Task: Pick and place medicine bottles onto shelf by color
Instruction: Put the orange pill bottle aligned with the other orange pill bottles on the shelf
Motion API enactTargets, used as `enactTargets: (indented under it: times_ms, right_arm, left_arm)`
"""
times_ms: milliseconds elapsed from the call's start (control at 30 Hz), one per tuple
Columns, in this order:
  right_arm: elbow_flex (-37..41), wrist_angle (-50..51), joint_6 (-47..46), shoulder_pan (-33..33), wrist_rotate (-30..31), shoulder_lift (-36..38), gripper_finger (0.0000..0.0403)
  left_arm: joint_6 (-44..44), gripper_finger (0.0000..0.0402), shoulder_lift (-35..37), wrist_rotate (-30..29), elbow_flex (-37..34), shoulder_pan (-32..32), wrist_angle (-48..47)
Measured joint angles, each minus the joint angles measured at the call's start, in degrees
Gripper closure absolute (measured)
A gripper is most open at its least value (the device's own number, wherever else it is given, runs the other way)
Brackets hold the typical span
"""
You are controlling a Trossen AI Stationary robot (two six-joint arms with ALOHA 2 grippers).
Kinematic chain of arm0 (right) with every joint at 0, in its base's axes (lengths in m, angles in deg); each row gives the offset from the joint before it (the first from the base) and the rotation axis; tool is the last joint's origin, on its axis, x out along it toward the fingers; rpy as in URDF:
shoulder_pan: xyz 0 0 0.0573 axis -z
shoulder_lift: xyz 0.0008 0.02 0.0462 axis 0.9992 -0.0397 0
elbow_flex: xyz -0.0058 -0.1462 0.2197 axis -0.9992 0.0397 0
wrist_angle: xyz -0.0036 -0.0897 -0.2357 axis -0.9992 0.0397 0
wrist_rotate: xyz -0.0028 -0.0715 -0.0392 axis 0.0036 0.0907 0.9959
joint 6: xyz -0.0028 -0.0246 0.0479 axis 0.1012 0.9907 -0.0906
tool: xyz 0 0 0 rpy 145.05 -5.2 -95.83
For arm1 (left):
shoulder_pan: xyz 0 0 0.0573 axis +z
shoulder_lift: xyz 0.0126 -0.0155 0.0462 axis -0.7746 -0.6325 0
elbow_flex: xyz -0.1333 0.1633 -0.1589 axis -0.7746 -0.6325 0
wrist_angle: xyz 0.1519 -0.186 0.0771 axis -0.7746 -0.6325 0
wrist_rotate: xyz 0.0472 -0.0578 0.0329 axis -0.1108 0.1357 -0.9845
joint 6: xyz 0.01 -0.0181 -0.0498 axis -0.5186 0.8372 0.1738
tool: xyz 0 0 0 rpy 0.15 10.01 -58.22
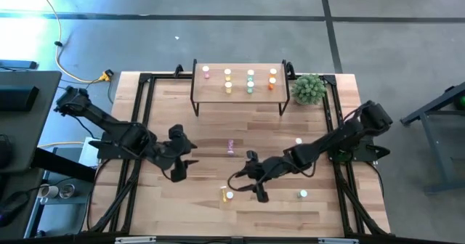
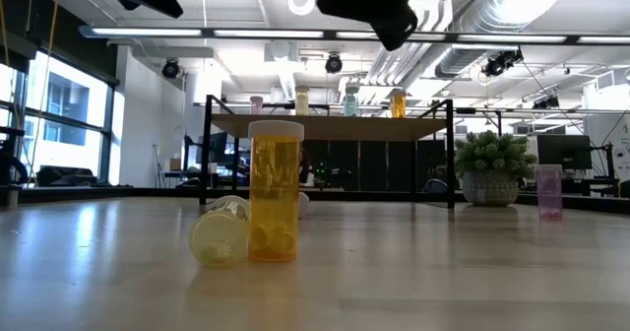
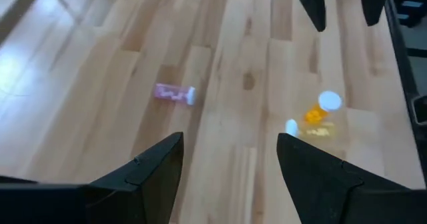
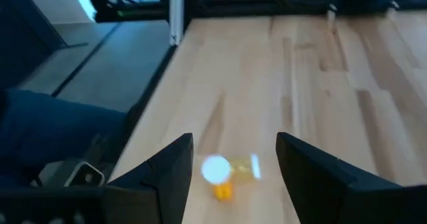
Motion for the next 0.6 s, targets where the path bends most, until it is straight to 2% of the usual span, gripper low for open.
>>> enactTargets:
  times_ms: [433, 600]
  right_arm:
    - [0.00, -15.99, 7.77, -3.35, 0.63, -11.99, 0.0196]
    - [0.00, -18.90, 8.19, -3.33, 1.21, -15.35, 0.0196]
  left_arm:
    - [1.90, 0.0172, -0.01, 0.00, -0.01, -2.40, 0.40]
    - [1.89, 0.0172, -0.01, 0.02, 0.00, -2.40, 0.42]
